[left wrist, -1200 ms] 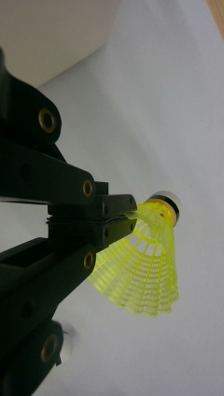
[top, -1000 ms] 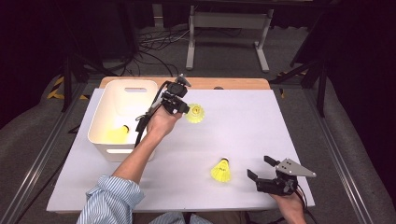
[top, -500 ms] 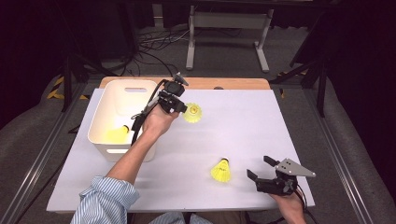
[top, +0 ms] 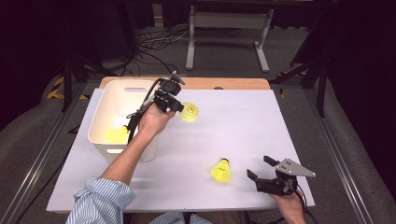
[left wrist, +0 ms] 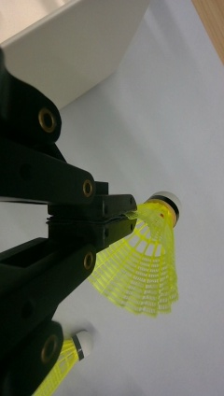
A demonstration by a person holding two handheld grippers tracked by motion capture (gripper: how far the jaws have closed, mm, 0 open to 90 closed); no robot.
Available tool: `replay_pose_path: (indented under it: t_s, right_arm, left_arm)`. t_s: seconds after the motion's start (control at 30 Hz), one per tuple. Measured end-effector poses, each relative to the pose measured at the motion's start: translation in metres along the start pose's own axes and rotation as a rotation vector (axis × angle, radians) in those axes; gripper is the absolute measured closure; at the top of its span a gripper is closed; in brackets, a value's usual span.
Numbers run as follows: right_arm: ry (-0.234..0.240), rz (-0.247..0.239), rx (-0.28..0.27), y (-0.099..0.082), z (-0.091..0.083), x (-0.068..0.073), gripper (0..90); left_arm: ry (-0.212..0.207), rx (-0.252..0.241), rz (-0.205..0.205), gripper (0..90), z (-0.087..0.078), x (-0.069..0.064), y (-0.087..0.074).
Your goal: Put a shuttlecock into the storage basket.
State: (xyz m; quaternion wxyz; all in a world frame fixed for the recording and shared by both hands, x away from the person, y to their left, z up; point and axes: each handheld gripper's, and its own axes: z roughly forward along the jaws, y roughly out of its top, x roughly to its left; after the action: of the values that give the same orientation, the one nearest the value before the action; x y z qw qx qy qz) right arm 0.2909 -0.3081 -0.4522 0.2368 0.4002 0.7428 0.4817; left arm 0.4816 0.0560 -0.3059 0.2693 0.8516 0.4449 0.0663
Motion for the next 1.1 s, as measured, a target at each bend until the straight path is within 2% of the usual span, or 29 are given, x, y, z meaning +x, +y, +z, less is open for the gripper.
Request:
replay_pose_path:
  t_s: [0.2,0.27,1.1]
  right_arm:
    - [0.0,-0.001,-0.002,0.0,0.0,0.0,13.1]
    - [0.0,0.002,-0.002,0.0,0.0,0.0,13.1]
    - [-0.001,0.004,-0.003,0.0,-0.001,0.0,13.1]
  left_arm:
    - [-0.005,0.005,0.004,89.4,-0.001,0.002,0.0]
    - [-0.011,0.0,-0.007,89.4,-0.002,0.002,-0.001]
    - [-0.018,-0.017,-0.008,89.5,-0.023,0.009,-0.004]
